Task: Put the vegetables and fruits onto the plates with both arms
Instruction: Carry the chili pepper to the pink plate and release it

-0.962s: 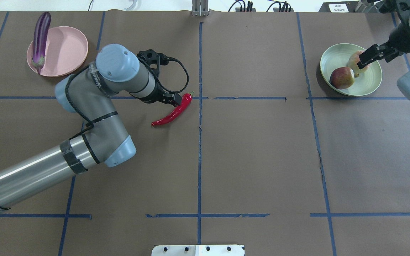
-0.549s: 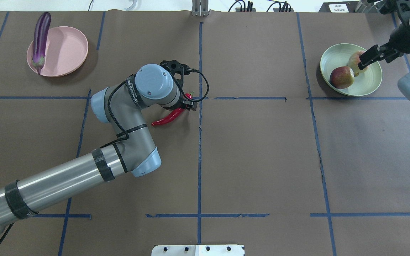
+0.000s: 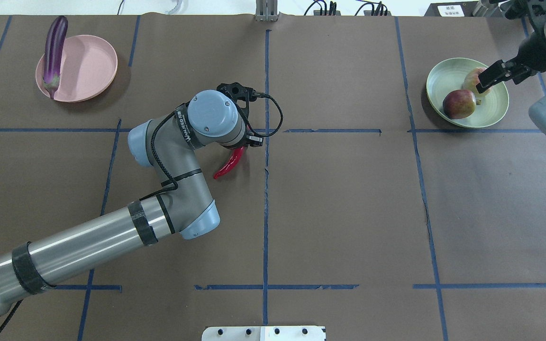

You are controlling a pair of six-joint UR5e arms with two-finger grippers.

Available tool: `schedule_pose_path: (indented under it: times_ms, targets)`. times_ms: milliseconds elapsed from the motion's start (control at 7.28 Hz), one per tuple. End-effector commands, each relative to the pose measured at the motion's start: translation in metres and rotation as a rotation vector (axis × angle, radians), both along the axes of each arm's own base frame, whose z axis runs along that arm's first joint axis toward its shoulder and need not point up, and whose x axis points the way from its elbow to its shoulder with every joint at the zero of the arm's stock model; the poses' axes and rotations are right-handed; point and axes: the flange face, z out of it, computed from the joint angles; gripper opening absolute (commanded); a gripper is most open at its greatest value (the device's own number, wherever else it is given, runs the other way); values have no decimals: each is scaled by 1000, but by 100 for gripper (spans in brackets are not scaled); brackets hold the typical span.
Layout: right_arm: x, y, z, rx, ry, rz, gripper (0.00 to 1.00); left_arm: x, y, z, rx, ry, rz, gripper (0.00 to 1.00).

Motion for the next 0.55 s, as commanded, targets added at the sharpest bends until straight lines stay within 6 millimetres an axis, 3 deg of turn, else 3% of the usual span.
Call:
schedule_pose_path:
  times_ms: [0, 137, 275, 412]
  targets:
    - [-2, 0, 0, -1, 0, -1, 100, -67, -29, 10, -108, -17, -141, 2]
    - [-3, 1, -2, 1, -1, -2, 100, -123, -73, 15, -176, -10, -231, 3]
    - [-3, 1, -2, 0, -2, -2, 100, -195, -122, 36, -246, -3, -309, 5]
    - [-12, 3, 0, -3, 0, -16, 100, -256, -169, 99, -362, -45, -387, 6]
